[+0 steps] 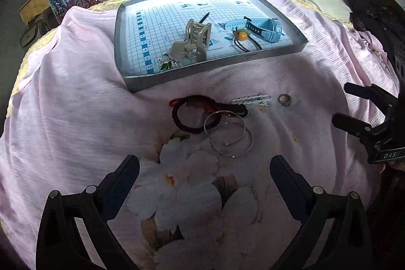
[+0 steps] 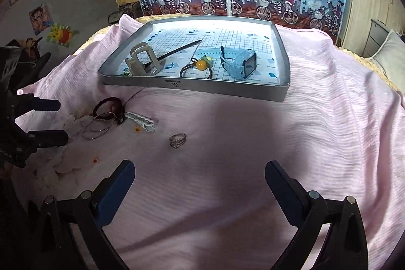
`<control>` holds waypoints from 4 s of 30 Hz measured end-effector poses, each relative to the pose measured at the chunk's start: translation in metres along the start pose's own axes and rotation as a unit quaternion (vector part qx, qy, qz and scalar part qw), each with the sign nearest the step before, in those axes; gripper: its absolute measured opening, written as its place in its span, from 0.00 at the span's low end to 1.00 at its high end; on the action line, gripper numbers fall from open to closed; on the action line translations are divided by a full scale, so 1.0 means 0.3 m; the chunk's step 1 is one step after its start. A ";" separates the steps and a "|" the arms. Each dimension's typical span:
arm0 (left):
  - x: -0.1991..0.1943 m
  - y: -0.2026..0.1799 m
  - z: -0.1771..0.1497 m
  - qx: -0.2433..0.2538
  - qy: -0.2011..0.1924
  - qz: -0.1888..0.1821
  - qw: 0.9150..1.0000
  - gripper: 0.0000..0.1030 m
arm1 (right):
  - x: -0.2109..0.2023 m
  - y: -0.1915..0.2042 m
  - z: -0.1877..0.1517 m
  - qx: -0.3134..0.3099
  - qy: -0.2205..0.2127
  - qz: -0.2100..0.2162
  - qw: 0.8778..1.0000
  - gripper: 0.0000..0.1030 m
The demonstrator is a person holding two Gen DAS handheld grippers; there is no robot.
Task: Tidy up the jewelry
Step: 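Grasp the silver hoop earrings with the left tool while the right tool grasps the silver ring, then lower the hoops and ring into the grid tray and open both tools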
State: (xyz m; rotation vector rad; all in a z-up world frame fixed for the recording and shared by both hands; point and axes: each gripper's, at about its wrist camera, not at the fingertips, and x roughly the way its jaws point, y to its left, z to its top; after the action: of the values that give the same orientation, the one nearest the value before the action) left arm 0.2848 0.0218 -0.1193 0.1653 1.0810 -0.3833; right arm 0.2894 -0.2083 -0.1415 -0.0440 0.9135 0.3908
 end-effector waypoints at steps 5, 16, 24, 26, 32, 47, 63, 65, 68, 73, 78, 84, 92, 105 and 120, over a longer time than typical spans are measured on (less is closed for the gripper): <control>0.000 -0.018 0.002 0.024 -0.018 -0.047 0.998 0.95 | 0.059 -0.021 0.028 -0.005 -0.005 0.037 0.999 0.88; 0.102 -0.022 0.038 0.010 0.025 -0.085 0.996 0.66 | 0.171 0.029 0.060 -0.042 0.014 0.095 0.994 0.63; 0.158 -0.013 0.060 0.006 0.036 -0.064 0.997 0.64 | 0.209 0.028 0.064 -0.044 0.026 0.095 0.994 0.55; 0.170 -0.021 0.060 0.013 0.037 -0.056 0.998 0.64 | 0.217 0.041 0.061 -0.051 0.029 0.090 0.994 0.52; 0.186 -0.006 0.062 0.003 0.029 -0.057 0.998 0.64 | 0.235 0.052 0.059 -0.046 0.031 0.080 0.995 0.49; 0.178 -0.029 0.055 0.018 0.013 -0.065 0.998 0.57 | 0.236 0.071 0.049 -0.037 0.033 0.094 0.994 0.40; 0.167 0.030 0.071 -0.051 0.019 -0.111 0.992 0.48 | 0.238 0.061 0.047 -0.022 0.037 0.112 0.993 0.40; 0.170 0.034 0.072 -0.055 0.021 -0.112 0.992 0.47 | 0.237 0.061 0.047 -0.023 0.037 0.112 0.993 0.40; 0.171 0.038 0.073 -0.056 0.020 -0.109 0.992 0.41 | 0.237 0.060 0.046 -0.023 0.037 0.111 0.993 0.40; 0.168 0.036 0.070 -0.058 0.015 -0.112 0.992 0.40 | 0.239 0.059 0.045 -0.023 0.036 0.114 0.993 0.40; 0.161 0.016 0.070 -0.043 0.013 -0.122 0.991 0.40 | 0.239 0.061 0.046 -0.025 0.035 0.124 0.991 0.37; 0.147 0.011 0.073 -0.046 0.009 -0.134 0.990 0.40 | 0.240 0.067 0.045 -0.027 0.038 0.140 0.989 0.23; 0.091 -0.039 0.083 -0.005 -0.033 -0.125 0.992 0.40 | 0.205 0.081 0.051 -0.040 0.022 0.125 0.991 0.20; -0.001 0.036 0.101 -0.046 -0.132 -0.096 0.986 0.40 | 0.116 0.059 0.088 -0.024 -0.052 0.103 0.993 0.20; 0.106 0.207 0.236 -0.108 -0.183 0.016 0.977 0.40 | 0.221 0.060 0.285 0.053 -0.125 0.079 0.988 0.20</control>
State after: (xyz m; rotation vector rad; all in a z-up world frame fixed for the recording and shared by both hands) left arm 0.3802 0.0496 -0.1177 -0.0803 0.7481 -0.2530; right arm 0.3845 -0.1536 -0.1381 0.1730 0.6905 0.4821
